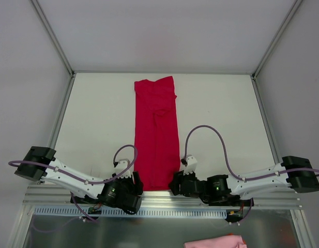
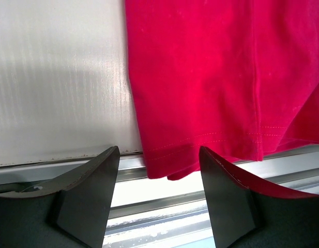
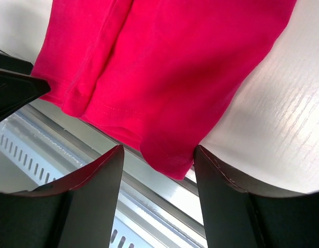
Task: Fold and stack the t-shirts
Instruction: Grab the bottom of the folded rectangular tshirt with both arms
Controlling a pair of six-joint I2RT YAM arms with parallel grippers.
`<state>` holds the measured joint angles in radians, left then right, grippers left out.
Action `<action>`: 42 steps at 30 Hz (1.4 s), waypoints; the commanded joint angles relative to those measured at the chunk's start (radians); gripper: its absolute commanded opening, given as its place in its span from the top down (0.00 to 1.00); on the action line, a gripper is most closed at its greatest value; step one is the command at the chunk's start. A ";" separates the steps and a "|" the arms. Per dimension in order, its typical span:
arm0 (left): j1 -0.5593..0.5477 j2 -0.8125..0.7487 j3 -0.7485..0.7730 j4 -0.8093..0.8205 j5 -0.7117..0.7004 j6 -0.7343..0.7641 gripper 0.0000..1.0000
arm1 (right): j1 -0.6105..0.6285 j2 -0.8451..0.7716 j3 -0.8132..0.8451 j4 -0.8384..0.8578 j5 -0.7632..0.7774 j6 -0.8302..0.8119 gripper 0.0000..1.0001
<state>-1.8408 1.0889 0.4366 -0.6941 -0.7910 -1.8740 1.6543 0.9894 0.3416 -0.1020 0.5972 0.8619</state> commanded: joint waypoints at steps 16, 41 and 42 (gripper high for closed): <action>-0.024 0.063 0.044 0.022 -0.065 -0.024 0.37 | 0.022 0.072 0.016 0.007 0.059 0.071 0.40; -0.057 0.000 -0.015 0.068 -0.080 -0.089 0.66 | 0.021 0.029 0.007 -0.050 0.101 0.081 0.40; -0.058 0.000 -0.013 0.064 -0.080 -0.091 0.69 | 0.021 0.029 0.007 -0.048 0.101 0.081 0.40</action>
<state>-1.8862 1.0973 0.4141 -0.5938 -0.8211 -1.9255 1.6711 1.0367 0.3325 -0.1455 0.6369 0.9161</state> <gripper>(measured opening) 0.339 0.603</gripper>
